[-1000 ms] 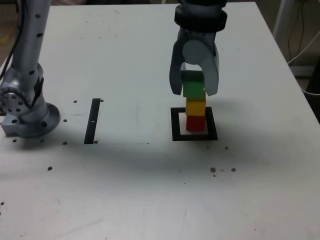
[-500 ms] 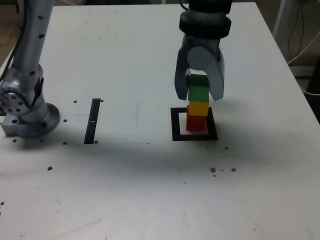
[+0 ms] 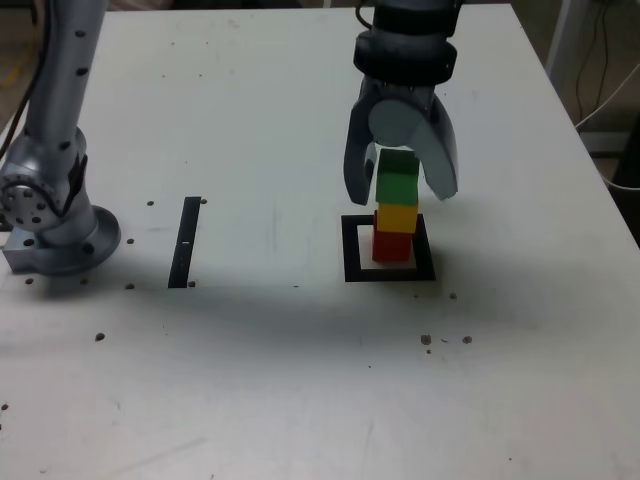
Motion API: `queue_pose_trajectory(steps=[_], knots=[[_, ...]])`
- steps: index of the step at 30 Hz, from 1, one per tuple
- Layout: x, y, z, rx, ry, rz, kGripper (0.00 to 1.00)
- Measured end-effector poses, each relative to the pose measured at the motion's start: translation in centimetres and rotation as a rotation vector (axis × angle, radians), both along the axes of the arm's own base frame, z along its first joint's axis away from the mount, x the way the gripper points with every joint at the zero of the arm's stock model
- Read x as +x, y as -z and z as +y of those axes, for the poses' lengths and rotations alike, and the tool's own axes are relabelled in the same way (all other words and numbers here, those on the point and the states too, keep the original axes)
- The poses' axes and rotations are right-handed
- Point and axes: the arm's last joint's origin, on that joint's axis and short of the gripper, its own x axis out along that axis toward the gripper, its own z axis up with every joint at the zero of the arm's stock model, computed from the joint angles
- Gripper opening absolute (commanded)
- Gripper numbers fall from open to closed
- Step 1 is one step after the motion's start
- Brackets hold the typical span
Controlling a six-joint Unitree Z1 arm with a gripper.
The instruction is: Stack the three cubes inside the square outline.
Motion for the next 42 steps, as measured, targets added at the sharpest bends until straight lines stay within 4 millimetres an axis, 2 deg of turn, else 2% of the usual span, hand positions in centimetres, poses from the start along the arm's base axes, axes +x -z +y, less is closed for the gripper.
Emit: queue_pose_trajectory(steps=[20, 29, 39, 42], knots=[[-3.2, -5.1, 0.2, 0.056, -0.001, -0.129, 0.99], [-4.0, -6.0, 0.2, 0.063, -0.004, -0.142, 0.99], [-8.5, -7.4, 0.2, 0.077, -0.012, -0.143, 0.99], [-10.7, -7.4, 0.3, 0.088, -0.020, -0.131, 0.99]])
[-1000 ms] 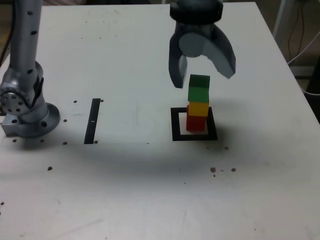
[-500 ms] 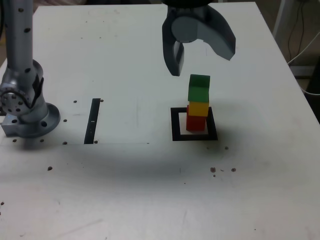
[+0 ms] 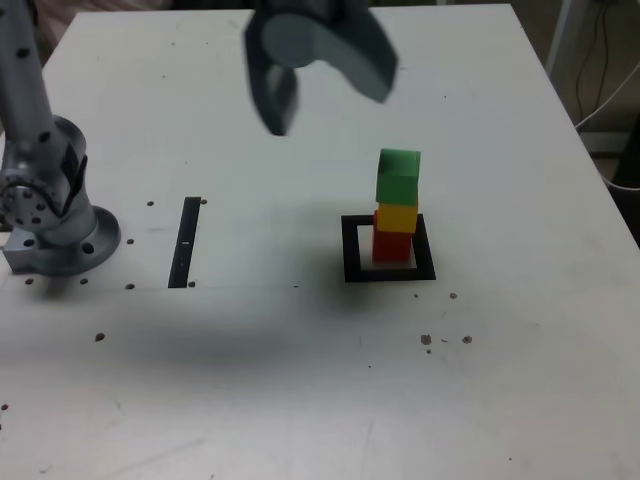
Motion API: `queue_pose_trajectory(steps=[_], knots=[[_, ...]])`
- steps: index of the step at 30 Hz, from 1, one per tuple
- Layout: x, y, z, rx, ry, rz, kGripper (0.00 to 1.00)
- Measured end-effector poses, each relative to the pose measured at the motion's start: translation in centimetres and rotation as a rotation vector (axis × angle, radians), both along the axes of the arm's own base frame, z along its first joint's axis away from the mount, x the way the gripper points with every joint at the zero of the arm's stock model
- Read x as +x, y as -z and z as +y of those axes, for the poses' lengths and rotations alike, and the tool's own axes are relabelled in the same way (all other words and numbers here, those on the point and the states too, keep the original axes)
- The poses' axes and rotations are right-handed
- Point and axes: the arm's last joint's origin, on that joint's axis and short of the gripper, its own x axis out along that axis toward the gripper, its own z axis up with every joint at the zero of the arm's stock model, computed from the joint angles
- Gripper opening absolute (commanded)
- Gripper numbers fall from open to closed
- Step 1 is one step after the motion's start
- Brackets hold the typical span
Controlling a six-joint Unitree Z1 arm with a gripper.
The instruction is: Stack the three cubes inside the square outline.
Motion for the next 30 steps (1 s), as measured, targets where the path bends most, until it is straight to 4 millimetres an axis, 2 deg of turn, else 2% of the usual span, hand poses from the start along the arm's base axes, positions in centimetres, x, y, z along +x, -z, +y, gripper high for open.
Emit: queue_pose_trajectory(steps=[6, 10, 19, 30], knots=[[-4.2, 0.2, 0.1, 0.017, -0.027, 0.011, 0.99], [-7.0, 1.4, 0.3, 0.033, -0.060, 0.043, 0.99], [-10.2, 4.2, 0.6, 0.044, -0.095, 0.086, 0.99], [-12.7, 9.3, 0.5, 0.020, -0.122, 0.145, 0.99]])
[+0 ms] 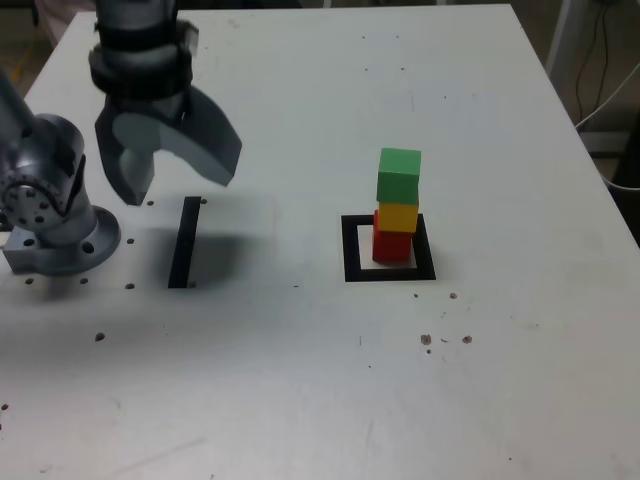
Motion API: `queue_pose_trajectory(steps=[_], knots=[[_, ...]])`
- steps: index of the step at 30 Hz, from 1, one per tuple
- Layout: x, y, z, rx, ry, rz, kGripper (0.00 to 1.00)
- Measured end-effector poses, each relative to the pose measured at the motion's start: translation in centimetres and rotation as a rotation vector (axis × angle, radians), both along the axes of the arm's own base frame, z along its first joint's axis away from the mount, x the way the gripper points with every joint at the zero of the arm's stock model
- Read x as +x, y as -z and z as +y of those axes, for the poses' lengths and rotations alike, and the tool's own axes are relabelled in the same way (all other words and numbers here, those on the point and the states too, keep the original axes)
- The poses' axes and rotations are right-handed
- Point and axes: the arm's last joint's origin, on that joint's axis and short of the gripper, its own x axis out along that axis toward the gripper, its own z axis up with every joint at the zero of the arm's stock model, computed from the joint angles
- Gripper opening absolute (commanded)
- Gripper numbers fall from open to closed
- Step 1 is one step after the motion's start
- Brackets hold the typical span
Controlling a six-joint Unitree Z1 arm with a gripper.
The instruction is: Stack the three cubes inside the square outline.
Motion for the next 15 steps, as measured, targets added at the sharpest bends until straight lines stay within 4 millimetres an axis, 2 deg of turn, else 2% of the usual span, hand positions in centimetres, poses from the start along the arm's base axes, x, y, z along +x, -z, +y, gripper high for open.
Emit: queue_pose_trajectory(steps=[8, 15], knots=[[-0.4, 2.4, -0.2, -0.025, -0.005, 0.002, 0.99], [-0.2, 3.5, -0.2, -0.037, -0.007, 0.009, 0.99]])
